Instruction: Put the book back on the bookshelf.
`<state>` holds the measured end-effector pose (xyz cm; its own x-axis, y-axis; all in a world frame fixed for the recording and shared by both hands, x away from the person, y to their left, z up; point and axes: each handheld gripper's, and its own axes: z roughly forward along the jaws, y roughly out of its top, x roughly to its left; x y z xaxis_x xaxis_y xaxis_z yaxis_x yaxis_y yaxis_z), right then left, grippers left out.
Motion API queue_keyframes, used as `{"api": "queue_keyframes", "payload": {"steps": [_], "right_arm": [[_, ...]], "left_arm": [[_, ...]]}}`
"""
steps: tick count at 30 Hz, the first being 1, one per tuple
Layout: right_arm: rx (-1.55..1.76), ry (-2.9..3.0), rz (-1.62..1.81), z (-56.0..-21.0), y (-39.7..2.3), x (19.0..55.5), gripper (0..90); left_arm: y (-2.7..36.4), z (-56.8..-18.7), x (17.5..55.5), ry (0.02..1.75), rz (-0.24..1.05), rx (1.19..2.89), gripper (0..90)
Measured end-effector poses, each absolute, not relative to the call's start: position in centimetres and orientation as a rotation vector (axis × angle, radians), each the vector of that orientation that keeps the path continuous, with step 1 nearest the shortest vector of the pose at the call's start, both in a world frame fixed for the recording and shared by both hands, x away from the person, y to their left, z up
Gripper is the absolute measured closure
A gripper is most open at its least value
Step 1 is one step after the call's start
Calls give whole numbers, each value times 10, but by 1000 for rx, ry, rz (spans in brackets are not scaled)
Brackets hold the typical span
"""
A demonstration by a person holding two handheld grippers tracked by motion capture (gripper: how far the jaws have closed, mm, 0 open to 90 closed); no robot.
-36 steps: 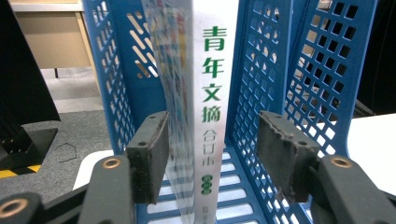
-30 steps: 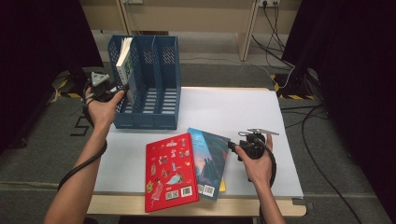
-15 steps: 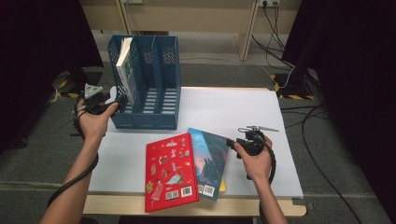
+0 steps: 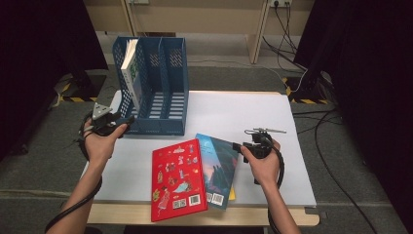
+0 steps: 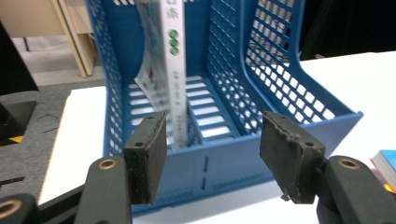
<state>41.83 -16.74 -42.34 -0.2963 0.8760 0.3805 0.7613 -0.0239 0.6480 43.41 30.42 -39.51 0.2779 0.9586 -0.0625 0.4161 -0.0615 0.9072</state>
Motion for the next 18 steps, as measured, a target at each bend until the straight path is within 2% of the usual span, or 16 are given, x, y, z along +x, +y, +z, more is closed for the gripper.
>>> {"api": "queue_keyframes", "payload": {"steps": [18], "right_arm": [[1744, 2192, 1204, -423, -134, 433, 510]], "left_arm": [[281, -438, 395, 1265, 597, 1721, 438]]}}
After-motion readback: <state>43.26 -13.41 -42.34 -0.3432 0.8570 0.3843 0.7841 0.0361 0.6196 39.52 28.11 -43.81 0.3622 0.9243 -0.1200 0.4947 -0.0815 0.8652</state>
